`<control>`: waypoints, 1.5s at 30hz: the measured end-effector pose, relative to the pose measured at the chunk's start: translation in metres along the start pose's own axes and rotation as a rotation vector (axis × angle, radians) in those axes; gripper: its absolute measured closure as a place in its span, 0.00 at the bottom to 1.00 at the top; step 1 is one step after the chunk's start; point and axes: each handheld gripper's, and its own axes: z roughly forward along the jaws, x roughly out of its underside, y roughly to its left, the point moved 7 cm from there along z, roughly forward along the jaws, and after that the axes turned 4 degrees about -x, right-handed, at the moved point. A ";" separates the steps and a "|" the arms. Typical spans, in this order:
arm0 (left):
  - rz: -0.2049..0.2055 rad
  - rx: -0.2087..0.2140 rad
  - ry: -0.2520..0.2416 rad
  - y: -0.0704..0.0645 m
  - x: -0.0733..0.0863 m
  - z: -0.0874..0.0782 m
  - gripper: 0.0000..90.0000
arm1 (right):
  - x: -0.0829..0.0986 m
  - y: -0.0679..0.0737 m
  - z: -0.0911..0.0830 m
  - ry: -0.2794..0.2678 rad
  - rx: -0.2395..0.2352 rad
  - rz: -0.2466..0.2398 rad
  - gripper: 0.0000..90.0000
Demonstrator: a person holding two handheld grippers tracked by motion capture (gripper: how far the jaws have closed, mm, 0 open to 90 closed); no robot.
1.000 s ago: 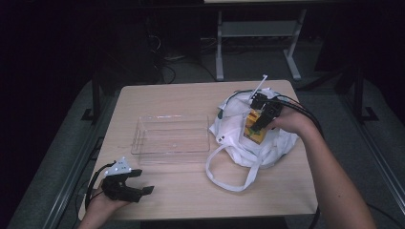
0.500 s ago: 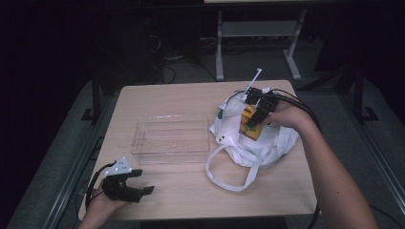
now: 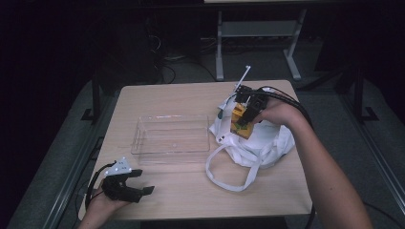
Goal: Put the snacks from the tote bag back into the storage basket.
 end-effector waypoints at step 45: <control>0.011 0.001 -0.003 0.000 0.000 -0.001 0.18 | -0.078 0.057 0.010 -0.025 -0.069 -0.198 0.56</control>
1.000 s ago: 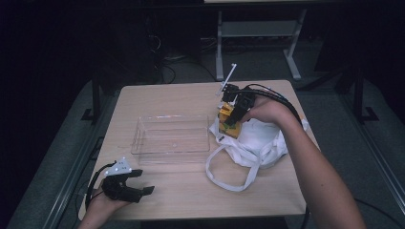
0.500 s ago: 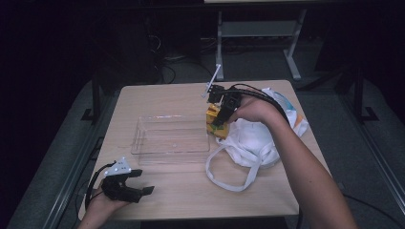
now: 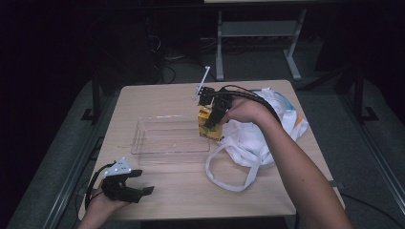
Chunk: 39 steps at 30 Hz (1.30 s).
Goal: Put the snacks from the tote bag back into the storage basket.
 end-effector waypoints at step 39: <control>0.004 0.004 0.000 -0.001 0.000 0.000 0.18 | -0.031 0.018 0.030 0.000 -0.051 -0.101 0.56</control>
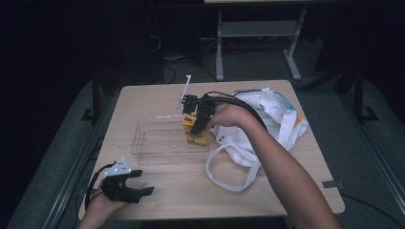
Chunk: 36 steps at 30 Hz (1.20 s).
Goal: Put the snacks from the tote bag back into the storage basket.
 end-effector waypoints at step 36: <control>-0.004 -0.002 0.010 0.001 0.003 -0.001 0.18 | 0.005 0.003 0.044 0.012 -0.080 -0.189 0.56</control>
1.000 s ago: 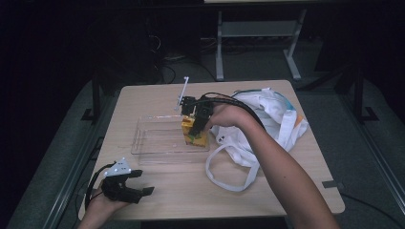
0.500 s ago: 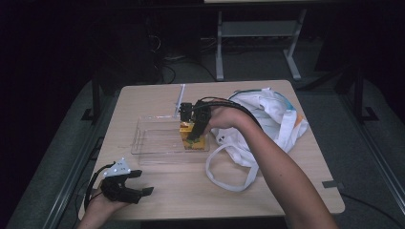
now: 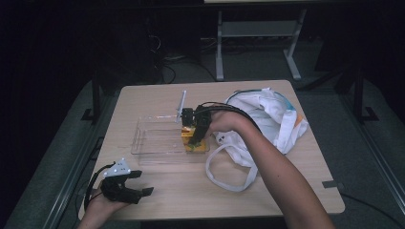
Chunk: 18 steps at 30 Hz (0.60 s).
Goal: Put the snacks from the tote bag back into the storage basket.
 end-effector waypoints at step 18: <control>-0.004 0.000 0.003 0.000 0.000 0.000 0.18 | 0.010 -0.003 0.021 0.021 -0.009 -0.013 0.56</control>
